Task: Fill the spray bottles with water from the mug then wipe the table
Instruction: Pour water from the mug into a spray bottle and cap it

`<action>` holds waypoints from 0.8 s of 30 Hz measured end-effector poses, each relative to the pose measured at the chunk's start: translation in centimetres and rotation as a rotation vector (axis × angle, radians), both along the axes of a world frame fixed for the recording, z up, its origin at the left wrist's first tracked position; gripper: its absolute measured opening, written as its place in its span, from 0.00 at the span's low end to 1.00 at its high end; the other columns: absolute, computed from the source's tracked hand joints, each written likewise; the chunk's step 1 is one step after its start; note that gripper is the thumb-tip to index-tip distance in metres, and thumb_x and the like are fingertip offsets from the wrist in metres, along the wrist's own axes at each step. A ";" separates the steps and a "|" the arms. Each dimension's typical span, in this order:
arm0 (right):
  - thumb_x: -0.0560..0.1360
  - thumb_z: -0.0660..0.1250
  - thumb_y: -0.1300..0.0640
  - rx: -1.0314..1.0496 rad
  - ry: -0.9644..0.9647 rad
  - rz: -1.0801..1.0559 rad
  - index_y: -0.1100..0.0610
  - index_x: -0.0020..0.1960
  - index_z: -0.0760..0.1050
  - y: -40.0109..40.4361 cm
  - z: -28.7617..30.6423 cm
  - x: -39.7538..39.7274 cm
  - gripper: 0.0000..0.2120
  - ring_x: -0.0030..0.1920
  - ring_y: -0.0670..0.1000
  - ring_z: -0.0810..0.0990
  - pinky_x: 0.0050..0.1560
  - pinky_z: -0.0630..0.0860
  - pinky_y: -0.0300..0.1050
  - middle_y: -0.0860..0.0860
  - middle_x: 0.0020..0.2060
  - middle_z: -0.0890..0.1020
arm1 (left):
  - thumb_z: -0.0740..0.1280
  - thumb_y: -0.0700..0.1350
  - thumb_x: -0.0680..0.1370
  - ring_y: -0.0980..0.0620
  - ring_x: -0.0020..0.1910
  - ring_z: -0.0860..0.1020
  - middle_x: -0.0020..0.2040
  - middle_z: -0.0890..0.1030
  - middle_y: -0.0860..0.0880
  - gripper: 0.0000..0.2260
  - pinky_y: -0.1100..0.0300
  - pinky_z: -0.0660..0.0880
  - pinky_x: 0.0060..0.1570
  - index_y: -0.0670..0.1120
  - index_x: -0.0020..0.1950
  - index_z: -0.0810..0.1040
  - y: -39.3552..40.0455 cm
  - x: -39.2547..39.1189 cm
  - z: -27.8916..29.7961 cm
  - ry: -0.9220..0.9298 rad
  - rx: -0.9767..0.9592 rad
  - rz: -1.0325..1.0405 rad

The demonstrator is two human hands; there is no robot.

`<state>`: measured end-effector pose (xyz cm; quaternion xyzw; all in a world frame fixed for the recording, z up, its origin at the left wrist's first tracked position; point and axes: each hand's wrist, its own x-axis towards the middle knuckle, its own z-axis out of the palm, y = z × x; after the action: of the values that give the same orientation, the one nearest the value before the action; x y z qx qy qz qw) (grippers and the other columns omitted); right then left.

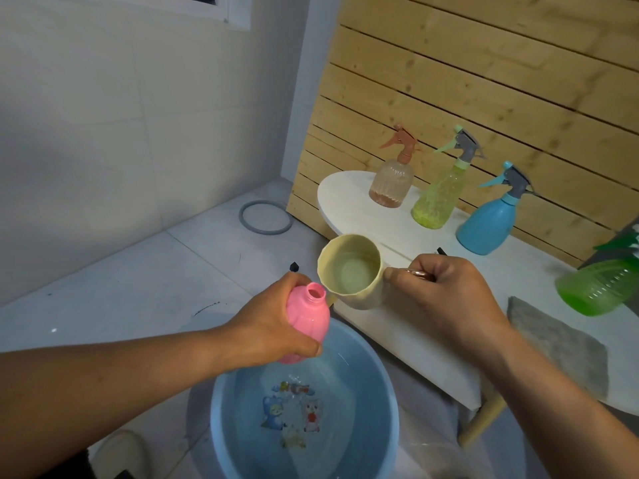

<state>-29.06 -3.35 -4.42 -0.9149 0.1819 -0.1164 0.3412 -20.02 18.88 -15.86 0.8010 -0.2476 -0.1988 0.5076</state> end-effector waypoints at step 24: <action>0.73 0.71 0.42 -0.301 -0.072 -0.009 0.56 0.33 0.73 1.7 0.7 -0.8 0.20 0.37 0.50 0.72 0.31 0.67 0.44 0.51 0.28 0.75 | 0.86 0.49 0.63 0.55 0.56 0.76 0.58 0.75 0.62 0.38 0.65 0.78 0.41 0.62 0.64 0.67 0.0 -0.1 -0.1 -0.031 0.027 -0.018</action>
<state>-29.83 -1.70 -3.67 -0.9501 0.1542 -0.1764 0.2059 -20.13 18.89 -15.98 0.8086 -0.2600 -0.1941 0.4909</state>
